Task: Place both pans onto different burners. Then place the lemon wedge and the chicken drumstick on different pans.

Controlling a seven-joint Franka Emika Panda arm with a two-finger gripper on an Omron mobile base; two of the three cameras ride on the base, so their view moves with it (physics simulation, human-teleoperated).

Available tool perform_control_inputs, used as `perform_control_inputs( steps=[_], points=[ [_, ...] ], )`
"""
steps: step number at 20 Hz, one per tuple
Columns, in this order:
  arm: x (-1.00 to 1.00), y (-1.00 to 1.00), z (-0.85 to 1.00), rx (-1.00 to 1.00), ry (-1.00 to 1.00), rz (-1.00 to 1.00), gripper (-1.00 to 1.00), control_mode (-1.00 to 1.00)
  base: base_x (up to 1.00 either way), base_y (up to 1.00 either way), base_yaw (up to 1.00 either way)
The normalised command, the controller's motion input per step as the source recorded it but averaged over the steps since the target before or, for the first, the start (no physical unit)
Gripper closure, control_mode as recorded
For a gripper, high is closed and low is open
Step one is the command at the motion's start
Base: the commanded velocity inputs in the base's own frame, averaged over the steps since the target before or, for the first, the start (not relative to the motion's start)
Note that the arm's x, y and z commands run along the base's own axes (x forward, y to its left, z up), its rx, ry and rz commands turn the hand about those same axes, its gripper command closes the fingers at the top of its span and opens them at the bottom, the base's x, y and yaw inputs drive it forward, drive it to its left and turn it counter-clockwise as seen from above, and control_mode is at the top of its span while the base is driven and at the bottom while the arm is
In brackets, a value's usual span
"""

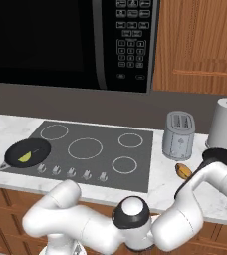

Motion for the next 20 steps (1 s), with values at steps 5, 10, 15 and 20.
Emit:
perform_control_inputs(
  steps=[5, 10, 15, 20],
  points=[
    [-0.3, 0.47, 0.22, -0.16, -0.04, 0.05, 1.0, -1.0, 0.0, 0.0, 0.0],
    [-0.34, 0.54, 0.06, -0.16, -0.03, 0.07, 1.0, -1.0, 0.0, 0.0, 0.0],
    [-0.36, 0.51, 0.01, -0.15, -0.02, 0.08, 1.0, -1.0, 0.0, 0.0, 0.0],
    [-0.4, 0.44, 0.01, -0.11, -0.01, 0.1, 1.0, -1.0, 0.0, 0.0, 0.0]
  ],
)
